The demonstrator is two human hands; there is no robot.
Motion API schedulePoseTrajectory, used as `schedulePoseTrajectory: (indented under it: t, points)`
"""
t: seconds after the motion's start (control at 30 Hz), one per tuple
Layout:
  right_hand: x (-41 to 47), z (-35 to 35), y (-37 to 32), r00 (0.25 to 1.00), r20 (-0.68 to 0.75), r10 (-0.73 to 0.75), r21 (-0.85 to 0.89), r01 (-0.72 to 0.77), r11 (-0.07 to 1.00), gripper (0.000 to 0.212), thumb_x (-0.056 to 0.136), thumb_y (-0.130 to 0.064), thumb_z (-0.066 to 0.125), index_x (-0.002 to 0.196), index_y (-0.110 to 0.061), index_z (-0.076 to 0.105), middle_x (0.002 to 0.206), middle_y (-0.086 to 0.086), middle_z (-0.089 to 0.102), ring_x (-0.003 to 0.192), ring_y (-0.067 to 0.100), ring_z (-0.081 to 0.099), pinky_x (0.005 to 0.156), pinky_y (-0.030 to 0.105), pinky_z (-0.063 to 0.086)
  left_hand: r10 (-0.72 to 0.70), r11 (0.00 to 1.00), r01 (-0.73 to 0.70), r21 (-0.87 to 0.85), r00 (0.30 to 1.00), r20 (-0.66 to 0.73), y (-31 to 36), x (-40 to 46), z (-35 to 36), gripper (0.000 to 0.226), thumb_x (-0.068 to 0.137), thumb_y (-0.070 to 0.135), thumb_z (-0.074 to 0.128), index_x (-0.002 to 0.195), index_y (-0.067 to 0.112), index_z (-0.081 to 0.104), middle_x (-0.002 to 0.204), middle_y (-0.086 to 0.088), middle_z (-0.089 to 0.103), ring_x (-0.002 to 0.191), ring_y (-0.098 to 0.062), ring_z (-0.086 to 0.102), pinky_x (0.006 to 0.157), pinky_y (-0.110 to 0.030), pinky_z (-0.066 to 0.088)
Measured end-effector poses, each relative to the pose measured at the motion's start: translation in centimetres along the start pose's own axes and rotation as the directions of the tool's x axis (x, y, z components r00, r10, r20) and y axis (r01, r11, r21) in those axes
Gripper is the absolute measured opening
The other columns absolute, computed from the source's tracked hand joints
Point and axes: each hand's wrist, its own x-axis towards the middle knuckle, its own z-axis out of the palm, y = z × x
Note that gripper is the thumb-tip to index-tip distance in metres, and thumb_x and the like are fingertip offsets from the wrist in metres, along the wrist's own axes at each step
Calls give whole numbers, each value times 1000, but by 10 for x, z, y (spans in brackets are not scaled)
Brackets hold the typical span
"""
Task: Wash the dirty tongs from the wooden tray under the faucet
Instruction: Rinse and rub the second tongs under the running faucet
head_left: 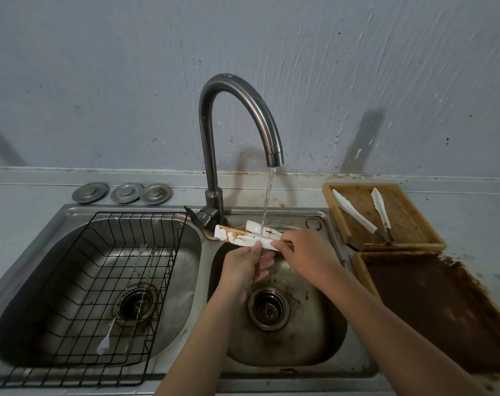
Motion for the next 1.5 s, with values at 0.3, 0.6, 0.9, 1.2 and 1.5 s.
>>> schedulePoseTrajectory:
  t: [0.3, 0.6, 0.9, 1.2, 1.5]
  points:
    - [-10, 0, 8, 999, 16, -30, -34, 31, 999, 30, 94, -40, 45, 86, -19, 65, 69, -4, 61, 64, 13, 56, 59, 28, 44, -87, 990, 91, -105, 995, 43, -2, -1, -2, 48, 100, 38, 33, 87, 6, 67, 87, -13, 58, 71, -16, 54, 60, -25, 42]
    - [-19, -12, 23, 998, -13, 54, 34, -54, 998, 33, 92, -41, 48, 83, -16, 67, 65, 0, 64, 59, 14, 59, 60, 37, 53, -89, 995, 86, -51, 995, -47, -4, 7, 3, 24, 91, 29, 58, 93, 6, 67, 80, -3, 74, 74, -12, 71, 63, -23, 55]
    - [-29, -22, 37, 996, 17, 86, 54, -86, 995, 29, 92, -42, 47, 84, -22, 67, 64, -3, 63, 57, 9, 60, 62, 34, 56, -75, 997, 74, -10, 992, -100, -4, 9, 4, 26, 88, 31, 62, 88, 6, 70, 80, -6, 75, 75, -13, 70, 67, -25, 54]
    - [-31, -26, 39, 995, 42, 95, 43, -96, 994, 30, 92, -42, 46, 81, -22, 64, 63, -2, 63, 57, 11, 59, 63, 35, 56, -91, 996, 93, 14, 990, -111, 8, 9, -1, 35, 93, 34, 53, 79, 6, 66, 65, -4, 71, 60, -12, 67, 47, -20, 48]
    - [-33, -29, 39, 995, 76, 58, -20, -56, 998, 26, 92, -43, 46, 72, -29, 57, 57, -5, 56, 51, 5, 53, 58, 25, 51, -160, 986, 163, 14, 980, -119, 10, 11, -10, 48, 98, 40, 39, 73, 4, 59, 45, 0, 61, 56, -14, 66, 43, -21, 41]
